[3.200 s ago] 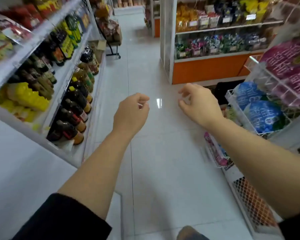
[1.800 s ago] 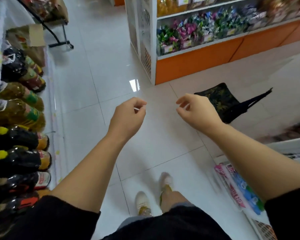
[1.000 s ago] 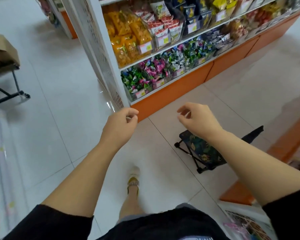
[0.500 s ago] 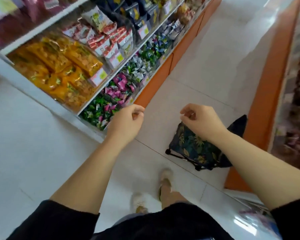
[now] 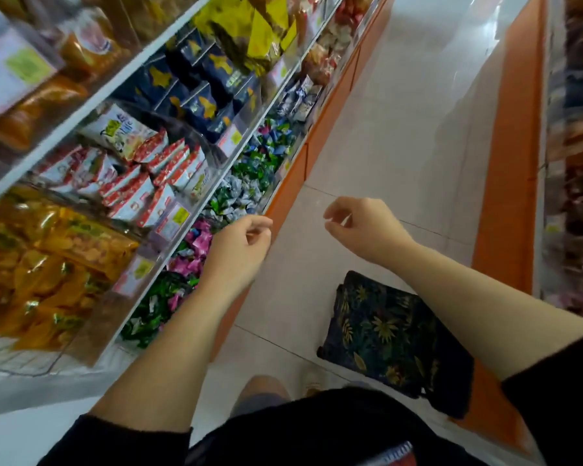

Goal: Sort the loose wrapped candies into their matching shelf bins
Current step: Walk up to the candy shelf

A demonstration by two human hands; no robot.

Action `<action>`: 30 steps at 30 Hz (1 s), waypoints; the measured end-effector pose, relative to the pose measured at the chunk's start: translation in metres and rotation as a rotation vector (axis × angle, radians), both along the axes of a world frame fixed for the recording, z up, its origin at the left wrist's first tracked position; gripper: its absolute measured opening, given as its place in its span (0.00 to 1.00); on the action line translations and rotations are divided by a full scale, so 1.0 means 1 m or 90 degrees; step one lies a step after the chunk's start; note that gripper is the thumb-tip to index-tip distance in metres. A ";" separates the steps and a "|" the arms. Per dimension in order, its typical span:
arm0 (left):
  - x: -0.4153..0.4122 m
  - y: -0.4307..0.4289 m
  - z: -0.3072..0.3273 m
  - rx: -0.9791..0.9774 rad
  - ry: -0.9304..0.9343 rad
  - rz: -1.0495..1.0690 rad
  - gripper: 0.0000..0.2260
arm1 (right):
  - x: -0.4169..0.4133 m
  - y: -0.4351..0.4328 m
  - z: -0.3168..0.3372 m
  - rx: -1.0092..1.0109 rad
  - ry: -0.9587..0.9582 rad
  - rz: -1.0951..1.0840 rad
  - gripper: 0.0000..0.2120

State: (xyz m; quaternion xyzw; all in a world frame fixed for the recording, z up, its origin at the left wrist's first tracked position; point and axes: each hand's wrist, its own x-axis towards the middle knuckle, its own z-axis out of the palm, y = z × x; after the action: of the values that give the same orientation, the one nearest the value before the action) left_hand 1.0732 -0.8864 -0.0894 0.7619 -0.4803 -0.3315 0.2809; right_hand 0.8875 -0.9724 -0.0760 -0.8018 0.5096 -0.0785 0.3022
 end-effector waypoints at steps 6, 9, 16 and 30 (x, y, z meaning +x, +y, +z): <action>0.034 -0.061 -0.014 0.024 0.016 0.016 0.07 | 0.033 -0.063 -0.016 0.039 0.009 0.003 0.09; 0.050 -0.096 -0.020 0.035 0.020 0.005 0.08 | 0.054 -0.099 -0.023 0.034 0.017 -0.006 0.10; 0.068 -0.171 -0.023 0.056 0.023 -0.033 0.11 | 0.091 -0.167 -0.014 0.035 0.028 0.018 0.10; 0.076 -0.258 -0.045 0.112 0.062 0.164 0.11 | 0.169 -0.314 -0.032 0.048 0.082 0.317 0.05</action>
State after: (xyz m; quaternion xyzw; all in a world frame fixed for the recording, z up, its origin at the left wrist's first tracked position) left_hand 1.1489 -1.1445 -0.1345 0.8218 -0.3336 -0.3702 0.2763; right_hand 1.0569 -1.2868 -0.1076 -0.8939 0.3175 0.0689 0.3088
